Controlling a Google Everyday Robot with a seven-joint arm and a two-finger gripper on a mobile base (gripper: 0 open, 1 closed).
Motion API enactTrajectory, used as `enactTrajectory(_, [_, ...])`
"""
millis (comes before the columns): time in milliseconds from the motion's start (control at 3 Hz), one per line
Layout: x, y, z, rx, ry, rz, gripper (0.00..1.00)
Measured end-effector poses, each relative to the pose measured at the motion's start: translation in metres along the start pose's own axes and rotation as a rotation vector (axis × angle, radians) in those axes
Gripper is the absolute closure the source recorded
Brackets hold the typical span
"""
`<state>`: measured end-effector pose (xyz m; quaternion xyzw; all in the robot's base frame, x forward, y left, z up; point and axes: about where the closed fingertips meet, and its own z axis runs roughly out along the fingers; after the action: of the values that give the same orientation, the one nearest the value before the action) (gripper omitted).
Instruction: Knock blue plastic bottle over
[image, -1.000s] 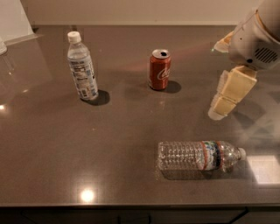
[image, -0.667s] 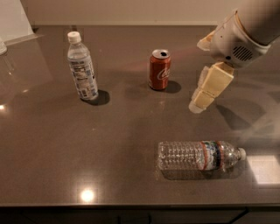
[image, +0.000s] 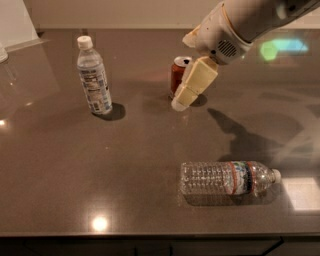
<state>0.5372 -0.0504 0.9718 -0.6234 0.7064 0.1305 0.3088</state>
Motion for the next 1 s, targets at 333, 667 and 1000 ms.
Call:
enactTrajectory(333, [-0.035, -0.007, 0.025, -0.024, -0.093, -0.008, 0.00])
enactTrajectory(667, [-0.064, -0.018, 0.050, -0.036, -0.167, 0.015, 0.00])
enactTrajectory(1000, [-0.085, -0.029, 0.076, -0.038, -0.207, 0.053, 0.00])
